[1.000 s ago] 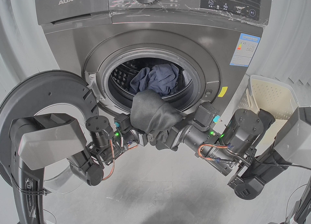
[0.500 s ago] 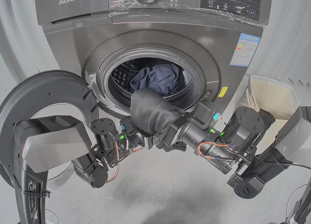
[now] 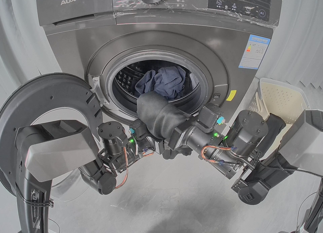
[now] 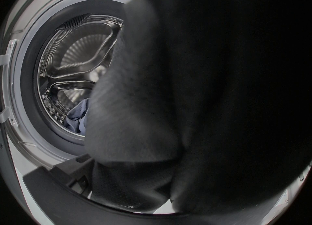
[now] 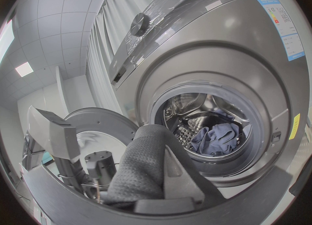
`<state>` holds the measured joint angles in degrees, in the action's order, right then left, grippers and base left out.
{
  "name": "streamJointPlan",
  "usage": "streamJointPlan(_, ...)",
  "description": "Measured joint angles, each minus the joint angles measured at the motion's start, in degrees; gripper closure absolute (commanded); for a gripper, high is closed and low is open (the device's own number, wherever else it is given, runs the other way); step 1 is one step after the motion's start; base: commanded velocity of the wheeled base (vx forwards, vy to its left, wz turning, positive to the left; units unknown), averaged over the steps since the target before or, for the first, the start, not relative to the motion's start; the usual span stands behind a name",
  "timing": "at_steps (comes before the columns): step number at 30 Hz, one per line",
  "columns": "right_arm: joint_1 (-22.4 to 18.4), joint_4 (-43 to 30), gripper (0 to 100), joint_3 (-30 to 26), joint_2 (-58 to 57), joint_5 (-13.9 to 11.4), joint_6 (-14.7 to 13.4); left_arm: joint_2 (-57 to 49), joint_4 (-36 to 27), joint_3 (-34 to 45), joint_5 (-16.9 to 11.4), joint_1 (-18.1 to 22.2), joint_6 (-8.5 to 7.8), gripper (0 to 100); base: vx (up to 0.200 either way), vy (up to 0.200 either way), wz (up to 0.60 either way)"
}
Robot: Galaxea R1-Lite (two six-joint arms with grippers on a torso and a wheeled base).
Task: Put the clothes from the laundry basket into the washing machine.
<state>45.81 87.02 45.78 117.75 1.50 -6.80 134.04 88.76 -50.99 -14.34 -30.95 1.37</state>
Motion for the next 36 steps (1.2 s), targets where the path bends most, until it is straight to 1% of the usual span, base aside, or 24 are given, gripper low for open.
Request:
streamJointPlan(1, 0.3, 0.0, 100, -0.1, 0.0, 0.0, 0.0, 0.1, 0.0, -0.3, 0.0, 0.0, 0.02, 0, 0.000, 0.000, 0.00)
streamJointPlan(2, 0.6, 0.0, 100, -0.4, 0.0, 0.0, 0.0, 0.3, -0.1, -0.7, 0.0, 0.0, 0.09, 100, 0.000, 0.000, 0.00)
streamJointPlan(10, 1.5, 0.2, 100, -1.0, 0.0, 0.0, -0.1, 1.5, 0.0, -2.5, 0.6, 0.4, 0.62, 100, 0.000, 0.000, 0.00)
streamJointPlan(13, 1.6, 0.2, 100, -1.1, -0.1, 0.1, -0.5, 1.9, 0.0, -3.9, 1.1, 0.6, 1.63, 100, 0.000, 0.000, 0.00)
streamJointPlan(15, 1.6, 0.2, 100, -1.2, -0.5, 0.1, -0.9, 2.1, 0.1, -5.0, 2.0, 0.7, 2.60, 100, 0.000, 0.000, 0.00)
streamJointPlan(18, 1.2, 0.3, 100, -2.1, -1.5, 0.2, -1.0, 2.3, 0.1, -6.0, 3.3, 1.0, 3.21, 100, 0.000, 0.000, 0.00)
streamJointPlan(22, -0.1, 0.3, 100, -3.7, -3.0, 0.5, -1.2, 1.9, 0.1, -6.2, 4.5, 1.6, 3.43, 100, 0.000, 0.000, 0.00)
streamJointPlan(27, -3.7, 0.4, 100, -6.8, -4.0, 0.6, -1.6, -0.5, -0.1, -4.5, 5.7, 2.2, 4.24, 100, 0.000, 0.000, 0.00)
streamJointPlan(31, -5.8, 0.4, 100, -8.9, -3.9, 0.7, -1.7, -3.8, -0.2, -1.5, 5.9, 2.2, 4.73, 100, 0.000, 0.000, 0.00)
streamJointPlan(36, -6.6, 0.4, 100, -10.0, -2.3, 0.8, -1.7, -8.5, -0.2, 3.3, 6.3, 1.5, 4.86, 100, 0.000, 0.000, 0.00)
